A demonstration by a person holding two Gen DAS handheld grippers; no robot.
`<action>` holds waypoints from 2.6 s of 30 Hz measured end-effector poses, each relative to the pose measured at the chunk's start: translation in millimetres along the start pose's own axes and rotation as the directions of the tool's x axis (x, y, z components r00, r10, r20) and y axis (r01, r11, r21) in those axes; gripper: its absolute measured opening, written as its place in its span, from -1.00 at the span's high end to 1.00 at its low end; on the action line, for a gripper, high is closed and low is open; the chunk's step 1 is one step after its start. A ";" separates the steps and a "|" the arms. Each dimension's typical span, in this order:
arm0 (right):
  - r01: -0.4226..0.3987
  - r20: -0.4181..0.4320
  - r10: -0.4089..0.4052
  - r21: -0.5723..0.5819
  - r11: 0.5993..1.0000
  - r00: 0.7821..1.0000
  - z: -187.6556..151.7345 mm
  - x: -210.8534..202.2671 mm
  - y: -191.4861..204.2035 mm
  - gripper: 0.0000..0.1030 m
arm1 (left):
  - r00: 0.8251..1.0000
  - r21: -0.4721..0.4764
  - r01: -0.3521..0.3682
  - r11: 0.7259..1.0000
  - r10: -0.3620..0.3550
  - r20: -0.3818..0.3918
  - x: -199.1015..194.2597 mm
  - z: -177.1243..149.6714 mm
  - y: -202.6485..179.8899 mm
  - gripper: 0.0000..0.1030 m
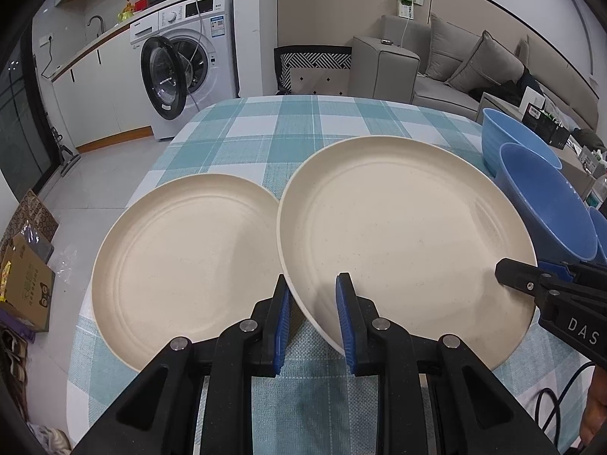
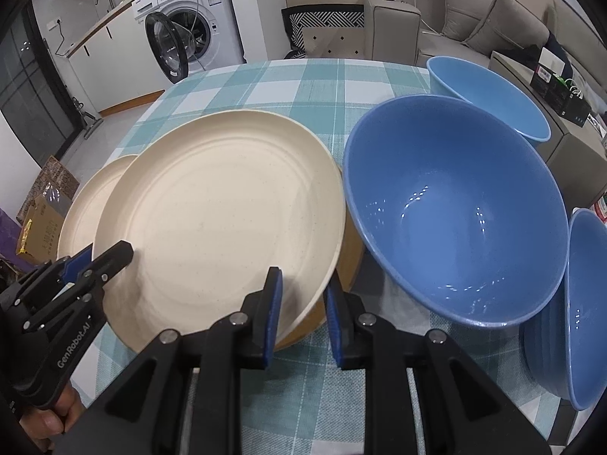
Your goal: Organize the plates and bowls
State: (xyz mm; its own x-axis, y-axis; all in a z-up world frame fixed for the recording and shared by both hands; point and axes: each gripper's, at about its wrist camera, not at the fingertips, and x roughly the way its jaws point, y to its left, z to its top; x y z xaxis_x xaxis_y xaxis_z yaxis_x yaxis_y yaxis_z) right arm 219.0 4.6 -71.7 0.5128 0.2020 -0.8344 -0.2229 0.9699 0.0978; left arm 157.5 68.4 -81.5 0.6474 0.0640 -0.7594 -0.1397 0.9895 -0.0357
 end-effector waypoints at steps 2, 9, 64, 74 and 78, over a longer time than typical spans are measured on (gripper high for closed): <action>0.009 -0.001 -0.009 -0.003 1.000 1.000 -0.3 1.6 -0.2 0.56 | 1.000 0.002 -0.004 1.000 0.004 -0.007 4.2 -0.9 -1.4 0.57; 0.024 -0.021 -0.024 -0.002 1.000 0.999 -2.1 9.7 -1.9 0.54 | 1.000 0.032 -0.019 0.999 0.020 -0.024 16.1 -1.2 -7.1 0.56; -0.123 0.069 0.127 -0.055 0.991 0.990 -12.7 -19.9 14.2 -0.96 | 0.994 -0.093 -0.044 0.995 0.053 0.097 -65.9 -2.2 64.9 -0.99; -0.190 0.120 0.198 -0.080 0.979 0.973 8.2 -41.7 39.9 -0.99 | 0.986 -0.156 -0.104 0.982 0.123 0.112 -77.4 2.1 111.1 -0.99; -0.211 0.124 0.223 -0.103 0.972 0.967 13.2 -40.5 54.9 -0.99 | 0.983 -0.182 -0.122 0.976 0.144 0.111 -77.0 0.1 127.2 -0.99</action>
State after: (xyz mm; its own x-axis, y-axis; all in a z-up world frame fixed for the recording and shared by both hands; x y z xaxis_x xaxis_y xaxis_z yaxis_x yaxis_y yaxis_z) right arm 196.9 51.5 -25.4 0.5487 0.4281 -0.7181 -0.4098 0.8864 0.2154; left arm 90.0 189.4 -27.5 0.6999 0.2199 -0.6795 -0.3516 0.9342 -0.0599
